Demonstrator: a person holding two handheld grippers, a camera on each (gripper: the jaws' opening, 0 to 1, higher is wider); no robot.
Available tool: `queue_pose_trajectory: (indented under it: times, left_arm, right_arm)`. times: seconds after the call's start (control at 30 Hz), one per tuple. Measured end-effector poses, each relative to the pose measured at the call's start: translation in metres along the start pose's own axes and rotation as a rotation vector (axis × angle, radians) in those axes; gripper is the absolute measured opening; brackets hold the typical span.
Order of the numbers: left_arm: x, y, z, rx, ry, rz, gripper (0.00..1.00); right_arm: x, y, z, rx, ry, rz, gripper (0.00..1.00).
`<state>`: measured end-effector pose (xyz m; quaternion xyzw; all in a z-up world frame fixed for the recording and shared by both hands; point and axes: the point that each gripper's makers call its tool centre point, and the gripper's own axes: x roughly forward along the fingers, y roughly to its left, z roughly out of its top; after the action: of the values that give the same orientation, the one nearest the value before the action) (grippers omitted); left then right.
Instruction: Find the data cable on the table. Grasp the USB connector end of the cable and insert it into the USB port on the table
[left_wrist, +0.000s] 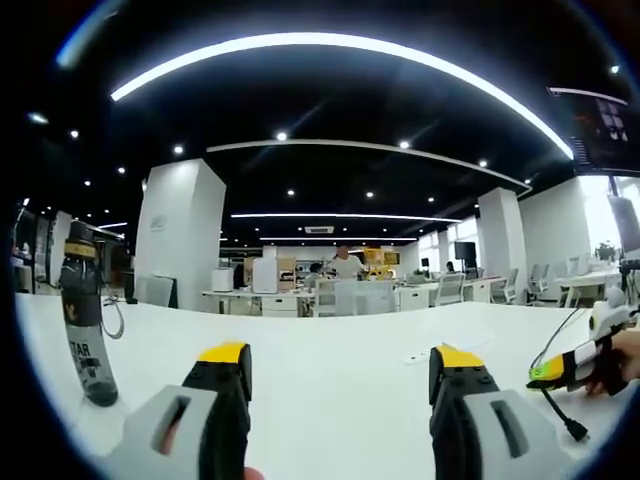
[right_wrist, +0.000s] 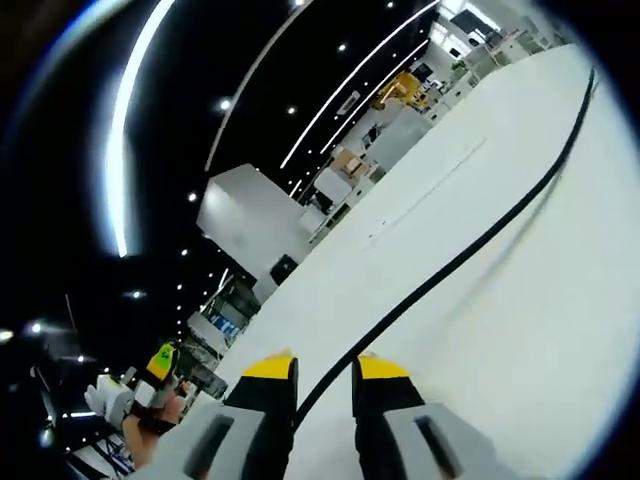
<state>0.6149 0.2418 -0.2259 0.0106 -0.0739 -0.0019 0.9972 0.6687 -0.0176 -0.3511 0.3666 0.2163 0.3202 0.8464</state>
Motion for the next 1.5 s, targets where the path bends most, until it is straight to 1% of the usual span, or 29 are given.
queue_pose_trajectory:
  times: [0.13, 0.33, 0.4, 0.5, 0.57, 0.67, 0.83, 0.93, 0.97, 1.03, 1.1, 1.17, 1.3, 1.33, 1.4, 1.43, 1.5]
  left_arm:
    - [0.000, -0.001, 0.000, -0.002, -0.002, -0.004, 0.72]
    - [0.000, -0.005, 0.000, -0.002, -0.002, -0.013, 0.72]
    - [0.000, -0.006, -0.001, -0.001, 0.001, -0.015, 0.72]
    - [0.002, -0.010, -0.005, 0.001, 0.016, -0.024, 0.72]
    - [0.003, -0.014, -0.007, 0.009, 0.022, -0.033, 0.72]
    - [0.003, -0.022, -0.009, 0.018, 0.026, -0.050, 0.72]
    - [0.003, -0.038, -0.010, 0.031, 0.013, -0.091, 0.72]
    - [0.004, -0.050, -0.008, 0.044, -0.012, -0.121, 0.72]
    - [0.004, -0.053, -0.006, 0.045, -0.037, -0.129, 0.71]
    - [0.004, -0.058, 0.002, 0.040, -0.097, -0.138, 0.70]
    - [0.005, -0.061, 0.004, 0.041, -0.129, -0.138, 0.69]
    - [0.008, -0.062, 0.003, 0.045, -0.134, -0.134, 0.68]
    - [0.012, -0.062, 0.008, 0.067, -0.150, -0.108, 0.67]
    - [0.014, -0.063, 0.009, 0.088, -0.150, -0.101, 0.66]
    - [0.015, -0.064, 0.010, 0.097, -0.149, -0.100, 0.66]
    - [0.015, -0.071, 0.013, 0.117, -0.160, -0.115, 0.65]
    - [0.014, -0.081, 0.017, 0.124, -0.175, -0.143, 0.65]
  right_arm:
    - [0.001, -0.001, 0.000, 0.003, -0.013, -0.007, 0.17]
    - [0.001, 0.002, 0.005, 0.016, -0.051, 0.014, 0.14]
    - [0.000, 0.004, 0.008, 0.028, -0.075, 0.035, 0.13]
    - [-0.004, 0.013, 0.018, 0.079, -0.131, 0.103, 0.11]
    - [-0.006, 0.014, 0.020, 0.102, -0.143, 0.122, 0.10]
    - [-0.008, 0.019, 0.025, 0.112, -0.166, 0.156, 0.08]
    - [-0.016, 0.040, 0.038, 0.102, -0.218, 0.245, 0.07]
    - [-0.026, 0.054, 0.048, 0.139, -0.266, 0.330, 0.06]
    - [-0.030, 0.059, 0.053, 0.145, -0.283, 0.359, 0.05]
    - [-0.035, 0.059, 0.059, 0.129, -0.310, 0.356, 0.05]
    - [-0.040, 0.065, 0.063, 0.104, -0.317, 0.368, 0.05]
    - [-0.042, 0.068, 0.065, 0.094, -0.322, 0.376, 0.05]
    - [-0.046, 0.072, 0.070, 0.111, -0.339, 0.404, 0.05]
    - [-0.047, 0.073, 0.072, 0.104, -0.346, 0.404, 0.05]
    - [-0.050, 0.072, 0.075, 0.082, -0.364, 0.394, 0.05]
    - [-0.052, 0.072, 0.077, 0.073, -0.372, 0.389, 0.05]
    - [-0.055, 0.071, 0.082, 0.062, -0.392, 0.384, 0.05]
